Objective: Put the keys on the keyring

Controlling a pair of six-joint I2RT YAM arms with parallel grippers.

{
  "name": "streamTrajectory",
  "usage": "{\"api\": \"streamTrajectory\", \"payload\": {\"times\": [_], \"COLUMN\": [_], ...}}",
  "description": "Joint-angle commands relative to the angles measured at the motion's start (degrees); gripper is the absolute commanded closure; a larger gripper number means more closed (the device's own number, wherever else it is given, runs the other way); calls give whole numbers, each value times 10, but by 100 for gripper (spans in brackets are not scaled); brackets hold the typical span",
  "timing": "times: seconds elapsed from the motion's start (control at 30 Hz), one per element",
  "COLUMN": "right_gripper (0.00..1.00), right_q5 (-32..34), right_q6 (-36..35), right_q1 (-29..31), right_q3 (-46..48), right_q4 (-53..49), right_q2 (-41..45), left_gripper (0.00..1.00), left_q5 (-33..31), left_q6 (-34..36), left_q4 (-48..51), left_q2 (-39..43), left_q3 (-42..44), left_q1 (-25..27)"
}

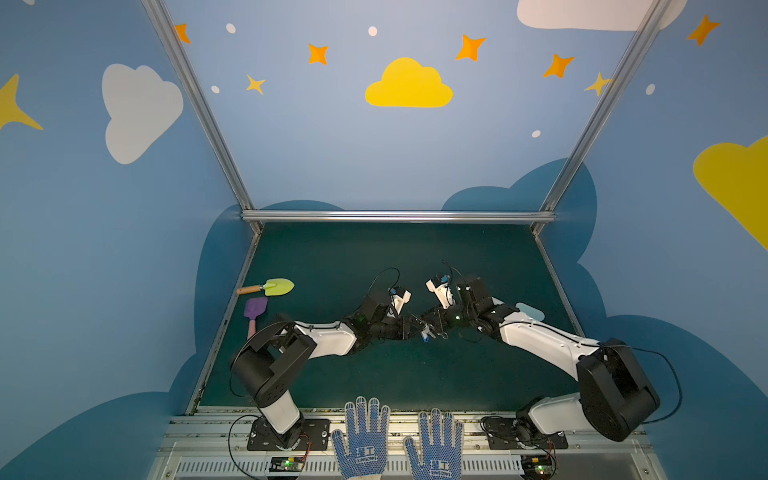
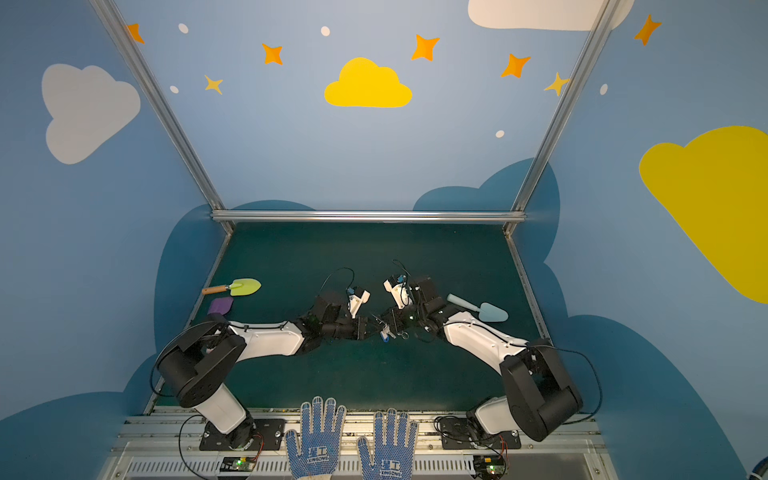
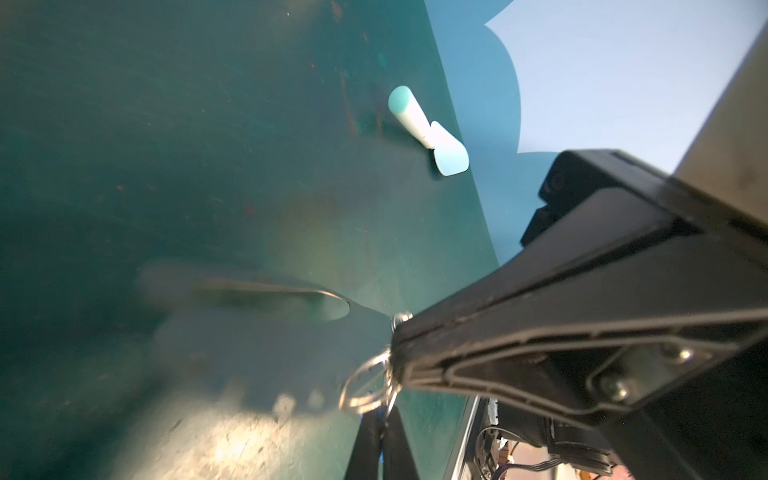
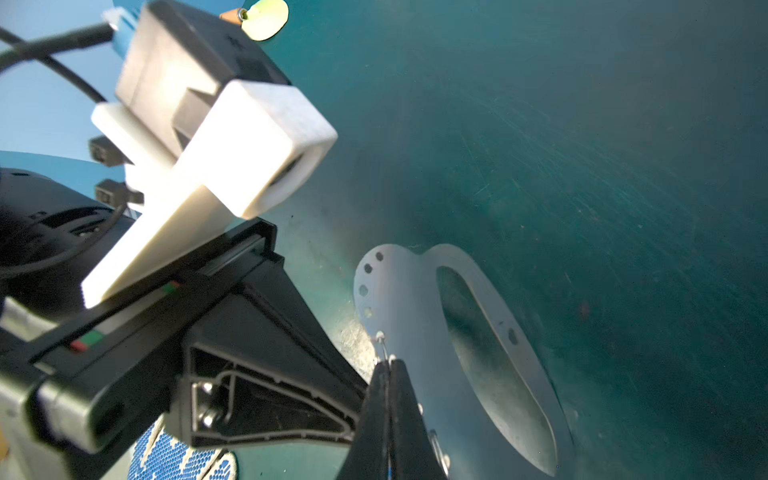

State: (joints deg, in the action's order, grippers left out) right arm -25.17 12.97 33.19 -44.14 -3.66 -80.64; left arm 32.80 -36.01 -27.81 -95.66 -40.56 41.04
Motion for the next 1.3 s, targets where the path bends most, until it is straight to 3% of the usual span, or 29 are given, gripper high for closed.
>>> {"api": "streamTrajectory", "payload": {"times": [0.0,0.27,0.57,0.83,1.13,1.27], "right_gripper": [100,100,100,100,100,100], "right_q5": [11,7,-41,-55,-74,-83], "right_q6": [8,30,51,37,47,56], "right_q1": [-5,-8,-9,-4,13,15], "right_q3": [-21,-62,-95,-112,-115,-113], "right_q4": [-49,-130,-184,-237,-219,-211], "right_q2": [17,3,-29,-49,-81,-83], "left_gripper": [96,96,96,96,96,96], "left_q5": [-41,-108,-170,-175,-152,-186], "left_q6": [22,54,87,92,95,98], "left_q4": [69,149,190,171,130,153], "left_q2": [13,35,67,84,94,96], "left_q3": [6,-5,-15,-12,-13,-15], "left_q1": [-4,-4,3,5,10,11]}}
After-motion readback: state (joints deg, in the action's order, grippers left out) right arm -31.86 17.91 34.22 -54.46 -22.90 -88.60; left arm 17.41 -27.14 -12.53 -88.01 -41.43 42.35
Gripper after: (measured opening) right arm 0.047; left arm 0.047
